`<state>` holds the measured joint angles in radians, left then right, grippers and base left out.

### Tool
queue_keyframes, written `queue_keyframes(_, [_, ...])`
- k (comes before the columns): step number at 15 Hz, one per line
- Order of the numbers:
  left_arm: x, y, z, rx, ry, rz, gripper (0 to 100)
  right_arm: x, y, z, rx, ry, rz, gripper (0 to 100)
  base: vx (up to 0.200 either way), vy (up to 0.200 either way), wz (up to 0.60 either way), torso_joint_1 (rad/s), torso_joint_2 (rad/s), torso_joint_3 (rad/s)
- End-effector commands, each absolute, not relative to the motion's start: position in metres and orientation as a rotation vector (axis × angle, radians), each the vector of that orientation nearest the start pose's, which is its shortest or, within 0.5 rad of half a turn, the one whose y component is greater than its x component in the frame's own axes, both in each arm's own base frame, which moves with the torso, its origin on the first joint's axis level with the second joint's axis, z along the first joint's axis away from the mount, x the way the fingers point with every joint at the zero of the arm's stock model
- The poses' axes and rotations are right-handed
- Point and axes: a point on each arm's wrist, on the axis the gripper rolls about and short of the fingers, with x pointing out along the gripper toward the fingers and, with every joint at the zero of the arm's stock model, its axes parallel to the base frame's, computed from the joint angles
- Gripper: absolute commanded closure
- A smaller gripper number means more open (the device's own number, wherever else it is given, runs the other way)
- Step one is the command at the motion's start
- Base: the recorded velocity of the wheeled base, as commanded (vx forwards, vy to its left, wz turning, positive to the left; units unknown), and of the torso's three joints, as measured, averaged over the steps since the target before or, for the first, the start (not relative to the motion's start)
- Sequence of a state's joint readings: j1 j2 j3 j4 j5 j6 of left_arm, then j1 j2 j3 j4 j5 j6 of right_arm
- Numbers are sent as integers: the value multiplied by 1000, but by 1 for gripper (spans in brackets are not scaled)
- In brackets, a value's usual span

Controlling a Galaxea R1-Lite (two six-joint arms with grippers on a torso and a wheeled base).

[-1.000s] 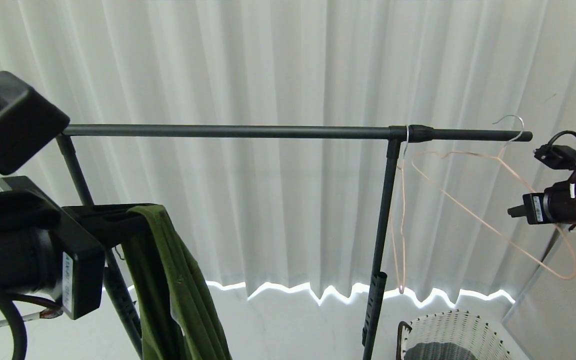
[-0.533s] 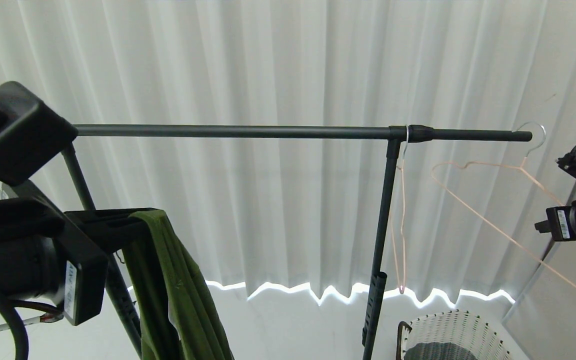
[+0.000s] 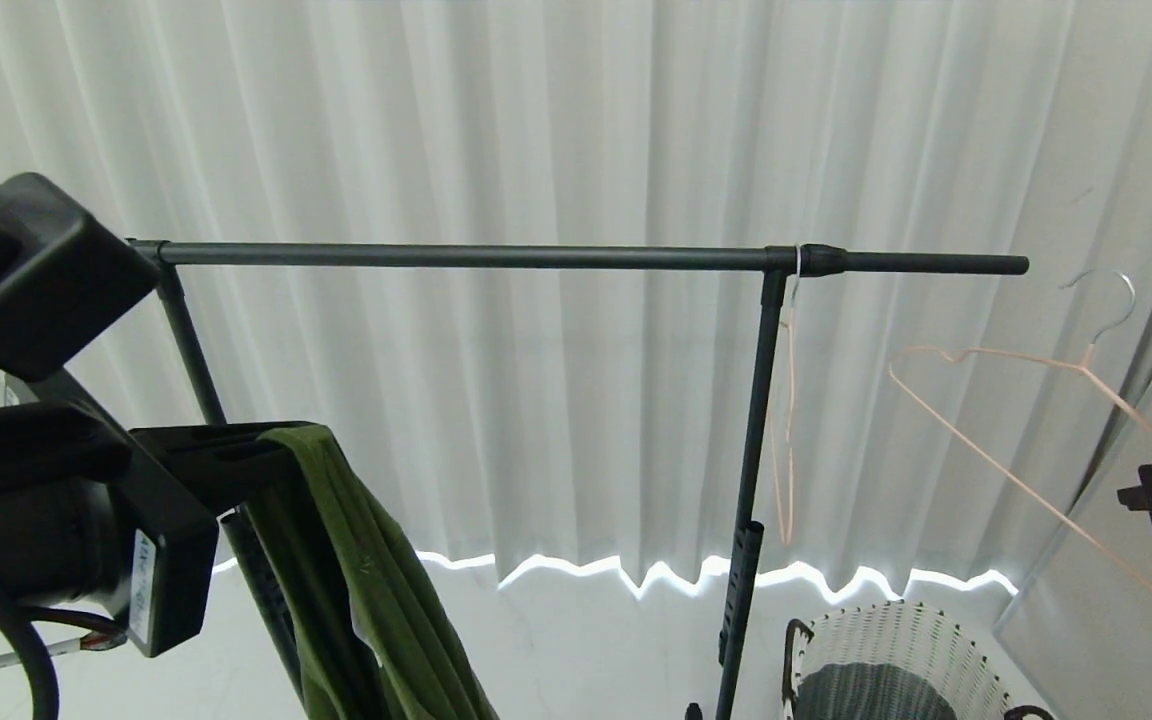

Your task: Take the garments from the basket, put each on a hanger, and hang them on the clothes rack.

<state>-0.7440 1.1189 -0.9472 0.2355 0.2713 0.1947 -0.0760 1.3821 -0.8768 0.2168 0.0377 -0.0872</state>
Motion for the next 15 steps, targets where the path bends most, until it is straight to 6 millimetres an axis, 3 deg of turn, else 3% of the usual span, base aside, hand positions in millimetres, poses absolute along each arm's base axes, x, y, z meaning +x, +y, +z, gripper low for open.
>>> queue_keyframes(1, [114, -96, 273, 393, 321, -500, 100, 207, -12, 211, -51, 707, 0, 100, -200, 0, 0, -2, -7, 12])
queue_keyframes(3, [115, -95, 270, 394, 332, -490, 100, 207, -10, 211, -57, 704, 10, 100, -200, 0, 0, 5, 2, 0])
queue_keyframes(9, [117, -93, 267, 393, 344, -473, 100, 199, 1, 222, -70, 653, 55, 100, 0, 0, 0, 0, 0, 0])
queue_keyframes(15, [121, -91, 266, 393, 354, -447, 100, 186, 12, 233, -86, 593, 113, 100, 0, 200, 0, 6, 3, 1])
